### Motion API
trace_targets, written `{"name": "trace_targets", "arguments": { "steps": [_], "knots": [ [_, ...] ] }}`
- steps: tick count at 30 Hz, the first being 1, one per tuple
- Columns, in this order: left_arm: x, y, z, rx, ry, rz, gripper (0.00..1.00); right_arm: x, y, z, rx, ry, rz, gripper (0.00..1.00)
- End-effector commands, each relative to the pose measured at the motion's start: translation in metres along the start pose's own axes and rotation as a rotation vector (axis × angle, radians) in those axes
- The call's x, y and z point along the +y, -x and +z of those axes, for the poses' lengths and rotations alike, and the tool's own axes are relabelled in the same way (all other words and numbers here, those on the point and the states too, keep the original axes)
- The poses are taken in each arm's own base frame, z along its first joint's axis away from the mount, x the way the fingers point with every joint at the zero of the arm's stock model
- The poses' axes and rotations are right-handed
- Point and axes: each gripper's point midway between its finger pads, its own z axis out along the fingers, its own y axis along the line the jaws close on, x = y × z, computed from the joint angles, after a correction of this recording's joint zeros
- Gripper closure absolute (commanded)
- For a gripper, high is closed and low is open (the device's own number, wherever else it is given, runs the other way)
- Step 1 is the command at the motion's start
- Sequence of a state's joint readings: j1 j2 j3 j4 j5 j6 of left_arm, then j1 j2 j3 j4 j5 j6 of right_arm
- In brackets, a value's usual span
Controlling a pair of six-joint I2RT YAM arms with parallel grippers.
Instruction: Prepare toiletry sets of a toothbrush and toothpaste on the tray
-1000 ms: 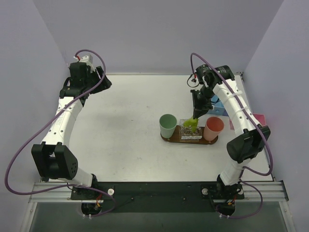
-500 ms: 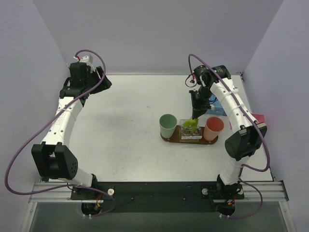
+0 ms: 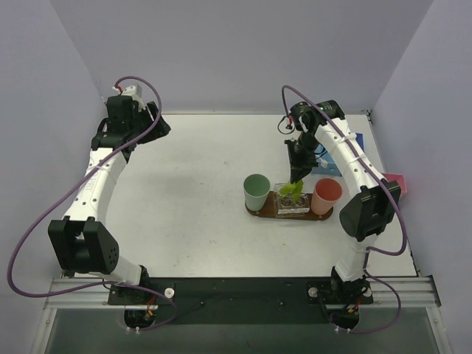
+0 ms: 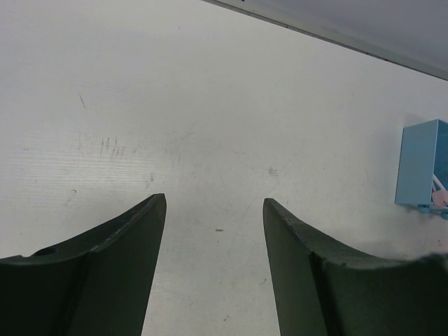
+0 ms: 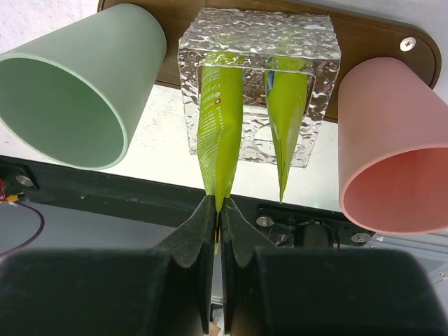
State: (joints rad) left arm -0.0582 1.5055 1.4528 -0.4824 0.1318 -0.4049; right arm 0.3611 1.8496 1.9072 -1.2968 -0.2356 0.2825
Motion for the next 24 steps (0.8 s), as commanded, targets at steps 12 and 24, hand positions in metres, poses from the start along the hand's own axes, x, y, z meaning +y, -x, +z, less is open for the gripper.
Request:
{"name": "trace_targets", "arguments": {
  "steps": [12,24],
  "knots": [
    [-0.002,0.012,-0.017,-0.060,-0.002,0.028,0.32,-0.011,-0.048,-0.001,0.255,-0.105,0.015,1.00],
    [0.000,0.008,-0.018,-0.057,0.002,0.023,0.32,-0.014,-0.038,0.001,0.222,-0.167,0.057,1.00]
  ]
}}
